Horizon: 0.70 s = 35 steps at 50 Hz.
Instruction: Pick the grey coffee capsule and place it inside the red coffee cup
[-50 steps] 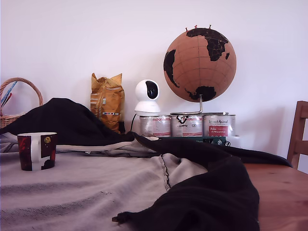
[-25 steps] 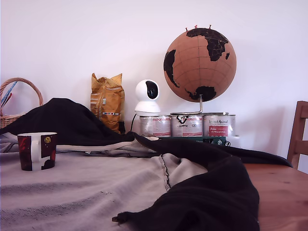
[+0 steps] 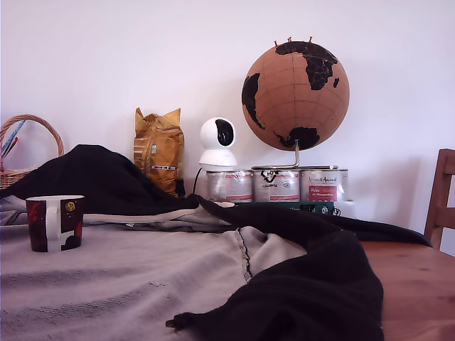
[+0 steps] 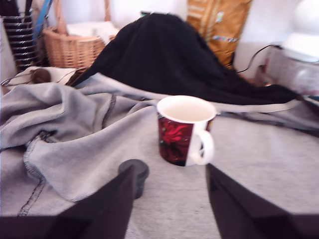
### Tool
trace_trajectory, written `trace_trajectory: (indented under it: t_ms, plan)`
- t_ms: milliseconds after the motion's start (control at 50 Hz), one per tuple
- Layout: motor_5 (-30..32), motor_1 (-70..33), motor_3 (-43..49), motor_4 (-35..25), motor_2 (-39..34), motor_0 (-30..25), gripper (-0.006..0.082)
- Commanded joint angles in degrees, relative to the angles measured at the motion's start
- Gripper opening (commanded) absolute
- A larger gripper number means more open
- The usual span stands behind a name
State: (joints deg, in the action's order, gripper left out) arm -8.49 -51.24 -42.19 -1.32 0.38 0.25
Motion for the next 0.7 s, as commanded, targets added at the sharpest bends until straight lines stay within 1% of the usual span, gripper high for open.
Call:
trace_trajectory:
  t_ms: [0, 100, 240, 440, 680]
  plan:
    - [-0.07, -5.99, -5.16, 0.26, -1.79, 0.70, 0.0545]
    - [0.00, -14.75, -11.10, 0.07, -0.70, 1.31, 0.0545]
    - [1.68, -25.88, -16.68, -1.14, 3.19, 1.79, 0.0545]
    - [3.89, -38.49, -17.90, -3.80, 10.95, 2.49, 0.0545]
    - [4.44, -47.47, -17.88, -4.28, 17.03, 4.98, 0.0544]
